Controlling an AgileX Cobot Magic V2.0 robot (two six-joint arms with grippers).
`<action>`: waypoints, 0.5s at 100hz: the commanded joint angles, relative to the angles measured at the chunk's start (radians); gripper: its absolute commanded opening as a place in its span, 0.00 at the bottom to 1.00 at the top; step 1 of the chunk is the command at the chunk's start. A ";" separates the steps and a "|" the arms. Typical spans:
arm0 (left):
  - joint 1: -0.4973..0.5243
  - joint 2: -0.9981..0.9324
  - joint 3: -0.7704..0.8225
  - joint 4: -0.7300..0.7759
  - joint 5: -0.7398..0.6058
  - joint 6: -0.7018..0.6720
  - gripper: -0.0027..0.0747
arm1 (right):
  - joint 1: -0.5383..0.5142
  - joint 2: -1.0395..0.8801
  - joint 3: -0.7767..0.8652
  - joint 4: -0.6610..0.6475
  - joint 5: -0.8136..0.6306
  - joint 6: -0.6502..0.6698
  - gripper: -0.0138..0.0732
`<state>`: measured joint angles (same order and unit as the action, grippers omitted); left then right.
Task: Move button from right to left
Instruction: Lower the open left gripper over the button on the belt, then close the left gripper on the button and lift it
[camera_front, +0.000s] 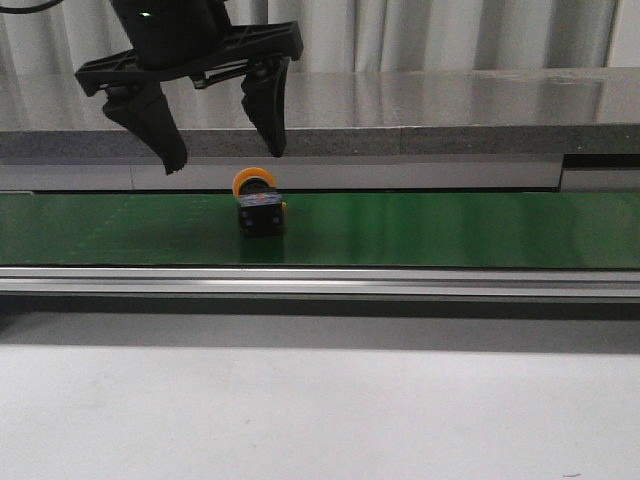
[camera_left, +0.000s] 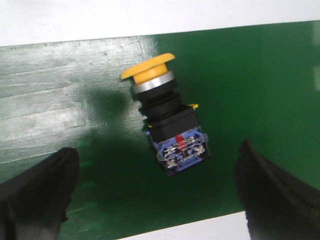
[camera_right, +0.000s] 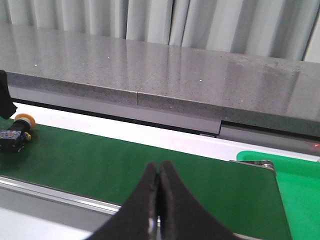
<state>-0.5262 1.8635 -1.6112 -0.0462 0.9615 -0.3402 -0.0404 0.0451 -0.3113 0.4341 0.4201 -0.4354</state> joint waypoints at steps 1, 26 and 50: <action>-0.002 -0.045 -0.031 -0.012 -0.024 -0.012 0.83 | 0.001 0.008 -0.025 0.018 -0.071 -0.008 0.08; 0.022 -0.010 -0.031 0.006 0.010 -0.025 0.84 | 0.001 0.008 -0.025 0.018 -0.071 -0.008 0.08; 0.034 0.037 -0.031 0.006 0.008 -0.030 0.83 | 0.001 0.008 -0.025 0.018 -0.071 -0.008 0.08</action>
<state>-0.4954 1.9467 -1.6133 -0.0359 0.9955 -0.3586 -0.0404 0.0451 -0.3113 0.4341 0.4201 -0.4354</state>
